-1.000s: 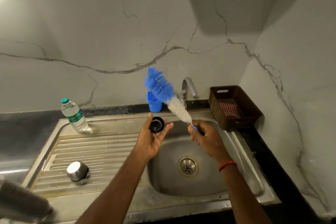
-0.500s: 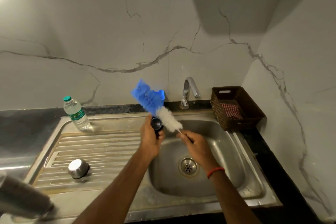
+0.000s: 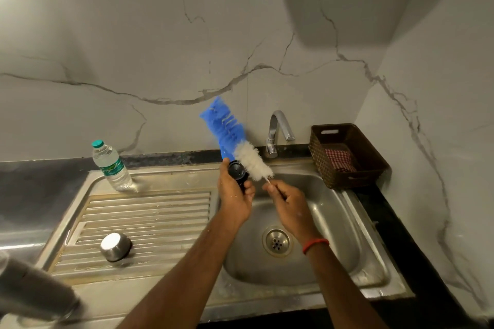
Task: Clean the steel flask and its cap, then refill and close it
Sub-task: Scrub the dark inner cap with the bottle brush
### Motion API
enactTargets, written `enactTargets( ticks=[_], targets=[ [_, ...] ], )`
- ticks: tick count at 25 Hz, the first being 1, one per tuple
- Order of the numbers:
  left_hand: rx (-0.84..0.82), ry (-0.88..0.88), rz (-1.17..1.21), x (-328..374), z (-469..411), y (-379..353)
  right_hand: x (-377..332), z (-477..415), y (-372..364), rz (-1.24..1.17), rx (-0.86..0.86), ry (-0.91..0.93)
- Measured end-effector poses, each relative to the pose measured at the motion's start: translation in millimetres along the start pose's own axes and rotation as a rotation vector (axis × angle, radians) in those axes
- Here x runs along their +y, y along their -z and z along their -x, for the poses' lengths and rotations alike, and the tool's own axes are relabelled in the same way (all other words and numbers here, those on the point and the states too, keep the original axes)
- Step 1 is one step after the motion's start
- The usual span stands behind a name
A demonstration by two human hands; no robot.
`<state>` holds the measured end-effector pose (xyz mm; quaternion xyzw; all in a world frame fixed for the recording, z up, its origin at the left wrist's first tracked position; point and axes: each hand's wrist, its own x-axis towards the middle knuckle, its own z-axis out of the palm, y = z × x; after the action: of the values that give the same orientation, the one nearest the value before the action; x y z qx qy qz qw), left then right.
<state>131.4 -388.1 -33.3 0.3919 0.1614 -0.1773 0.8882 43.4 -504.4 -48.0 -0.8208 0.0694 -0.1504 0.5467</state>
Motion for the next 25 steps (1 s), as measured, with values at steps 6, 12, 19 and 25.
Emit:
enactTargets(
  ticks=[6, 12, 19, 25],
  targets=[
    [0.032, -0.065, 0.093, 15.2, -11.9, 6.3, 27.3, 28.7, 10.2, -0.014, -0.063, 0.012],
    [-0.049, -0.078, -0.023, 5.7, 2.9, -2.0, -2.4, 2.9, 3.8, 0.079, -0.018, 0.087],
    [0.002, -0.094, -0.162, 4.8, 6.2, 12.4, 11.2, 10.2, -0.4, 0.054, -0.026, -0.02],
    [0.083, -0.046, 0.017, 23.4, -1.2, 16.9, 30.6, 38.6, -2.3, -0.04, -0.099, -0.062]
  ],
)
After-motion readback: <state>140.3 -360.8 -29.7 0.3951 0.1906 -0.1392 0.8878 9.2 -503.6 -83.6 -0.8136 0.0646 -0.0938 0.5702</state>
